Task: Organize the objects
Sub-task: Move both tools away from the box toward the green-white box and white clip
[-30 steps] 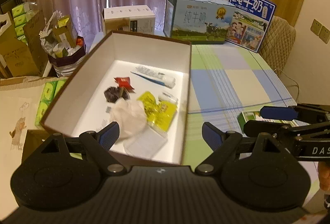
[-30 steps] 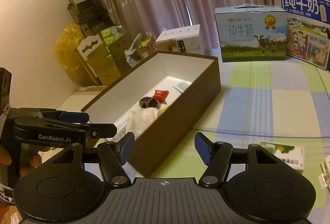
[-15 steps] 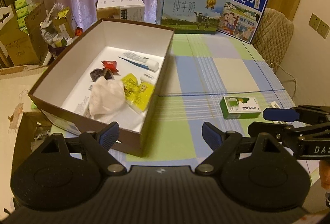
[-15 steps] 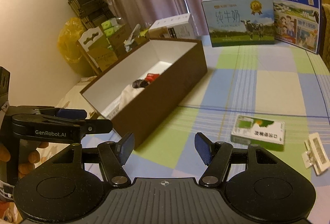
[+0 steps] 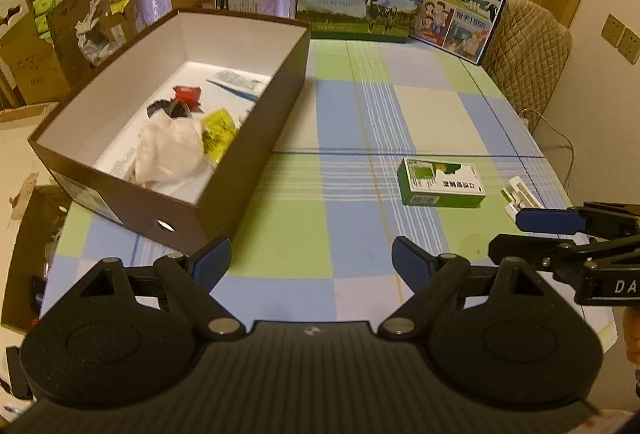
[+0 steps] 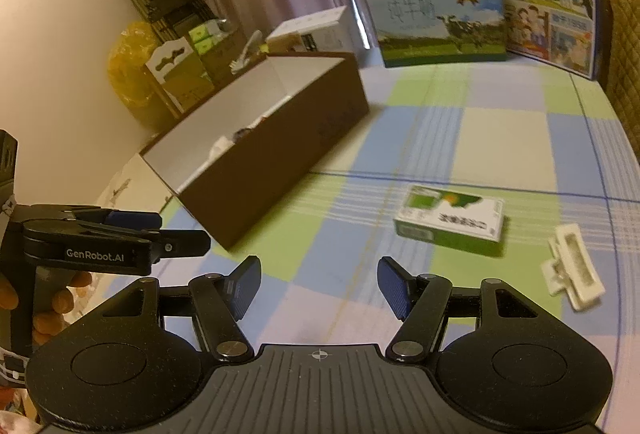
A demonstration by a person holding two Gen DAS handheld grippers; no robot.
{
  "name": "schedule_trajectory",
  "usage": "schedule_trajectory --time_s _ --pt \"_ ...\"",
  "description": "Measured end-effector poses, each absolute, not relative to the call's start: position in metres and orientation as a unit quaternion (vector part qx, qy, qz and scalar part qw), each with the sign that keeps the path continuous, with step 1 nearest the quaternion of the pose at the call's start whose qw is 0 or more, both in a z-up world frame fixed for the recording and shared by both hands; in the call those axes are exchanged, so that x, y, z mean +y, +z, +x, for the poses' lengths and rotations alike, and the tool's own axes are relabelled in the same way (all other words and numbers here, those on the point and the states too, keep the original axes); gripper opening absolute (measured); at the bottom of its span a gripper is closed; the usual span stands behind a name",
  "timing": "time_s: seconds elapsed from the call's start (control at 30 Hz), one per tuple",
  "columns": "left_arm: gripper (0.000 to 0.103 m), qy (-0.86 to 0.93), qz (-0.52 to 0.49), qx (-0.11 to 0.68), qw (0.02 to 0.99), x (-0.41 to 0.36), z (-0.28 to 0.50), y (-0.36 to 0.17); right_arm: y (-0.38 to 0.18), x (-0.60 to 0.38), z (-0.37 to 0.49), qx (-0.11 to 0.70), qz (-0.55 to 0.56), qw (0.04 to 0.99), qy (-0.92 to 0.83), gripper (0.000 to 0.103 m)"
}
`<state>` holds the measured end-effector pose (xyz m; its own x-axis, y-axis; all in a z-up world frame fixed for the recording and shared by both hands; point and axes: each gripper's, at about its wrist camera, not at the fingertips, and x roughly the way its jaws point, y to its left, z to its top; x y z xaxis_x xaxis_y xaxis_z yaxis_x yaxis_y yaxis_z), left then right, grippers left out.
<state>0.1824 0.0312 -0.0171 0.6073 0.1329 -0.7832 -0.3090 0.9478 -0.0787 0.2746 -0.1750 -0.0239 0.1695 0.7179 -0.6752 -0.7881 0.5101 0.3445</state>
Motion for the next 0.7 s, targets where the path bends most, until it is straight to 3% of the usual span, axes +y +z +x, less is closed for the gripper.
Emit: schedule_trajectory --time_s 0.7 --pt "0.085 0.084 -0.096 0.448 0.885 -0.043 0.224 -0.053 -0.056 -0.259 0.320 0.429 -0.059 0.806 0.403 0.062"
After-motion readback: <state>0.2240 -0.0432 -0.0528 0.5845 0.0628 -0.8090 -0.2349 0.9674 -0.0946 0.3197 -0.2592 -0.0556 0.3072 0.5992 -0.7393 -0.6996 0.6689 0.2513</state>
